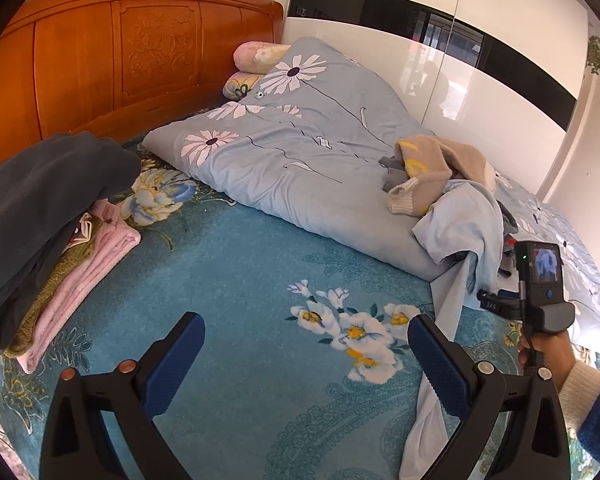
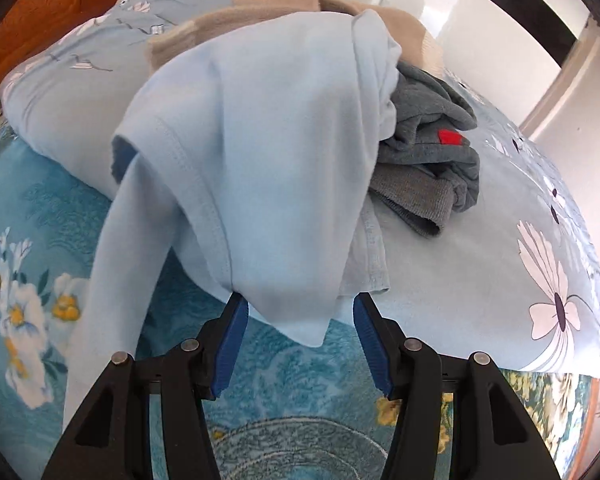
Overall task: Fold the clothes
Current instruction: 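Lift the light blue sweatshirt with the right tool and pull it off the bed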
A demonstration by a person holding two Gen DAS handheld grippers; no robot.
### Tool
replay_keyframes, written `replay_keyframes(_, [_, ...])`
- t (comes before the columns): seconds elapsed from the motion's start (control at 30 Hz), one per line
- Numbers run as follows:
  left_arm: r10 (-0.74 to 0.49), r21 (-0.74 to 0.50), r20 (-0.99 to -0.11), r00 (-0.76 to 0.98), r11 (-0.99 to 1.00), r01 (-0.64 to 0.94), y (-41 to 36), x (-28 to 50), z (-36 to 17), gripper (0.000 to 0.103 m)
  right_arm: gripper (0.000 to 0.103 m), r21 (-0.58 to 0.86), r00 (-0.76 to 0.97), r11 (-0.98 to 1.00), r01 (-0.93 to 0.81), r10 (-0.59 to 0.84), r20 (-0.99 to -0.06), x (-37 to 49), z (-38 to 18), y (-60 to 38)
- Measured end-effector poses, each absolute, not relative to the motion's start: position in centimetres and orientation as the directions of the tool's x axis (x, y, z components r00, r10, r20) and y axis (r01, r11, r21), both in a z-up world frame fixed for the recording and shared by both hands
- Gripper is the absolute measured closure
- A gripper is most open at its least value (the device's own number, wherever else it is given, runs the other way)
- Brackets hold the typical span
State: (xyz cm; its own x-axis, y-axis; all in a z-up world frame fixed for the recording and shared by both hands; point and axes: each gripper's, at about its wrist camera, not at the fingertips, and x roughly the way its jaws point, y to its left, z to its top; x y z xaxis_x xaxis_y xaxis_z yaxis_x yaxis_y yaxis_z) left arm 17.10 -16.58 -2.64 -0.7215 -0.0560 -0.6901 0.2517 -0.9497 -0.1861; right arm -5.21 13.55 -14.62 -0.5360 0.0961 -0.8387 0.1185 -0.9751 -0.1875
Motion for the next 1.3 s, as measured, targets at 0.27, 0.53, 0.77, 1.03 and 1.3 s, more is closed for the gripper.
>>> replay_keyframes(0.27, [0.029, -0.248, -0.669, -0.743, -0.951, 0.186, -15.2, 16.5, -2.5, 0.0, 0.101, 0.015, -0.724, -0.999, 0.03, -0.033, -0.689, -6.1, -2.5, 17.7])
replay_keyframes(0.53, [0.052, -0.243, -0.631, -0.774, -0.961, 0.133, -14.2, 17.2, -0.5, 0.0, 0.102, 0.022, -0.874, -0.973, 0.23, -0.216, -0.435, -4.0, 13.6, 12.2])
replay_keyframes(0.77, [0.059, -0.246, -0.592, -0.803, -0.963, 0.11, -14.2, 19.2, 1.9, 0.0, 0.102, 0.04, -0.88, -0.924, 0.38, -0.374, -0.292, 2.1, 21.2, 10.0])
replay_keyframes(1.03, [0.087, -0.309, -0.523, -0.848, -0.947, 0.093, -15.0, 21.6, 4.8, 0.0, 0.102, 0.11, -0.802, -0.812, 0.573, -0.583, -0.125, 11.3, 28.3, 10.8])
replay_keyframes(1.3, [0.094, -0.378, -0.457, -0.884, -0.921, 0.097, -16.8, 24.1, 7.0, 0.0, 0.102, 0.032, -0.707, -0.707, 0.706, -0.702, 0.088, 21.5, 34.5, 12.0])
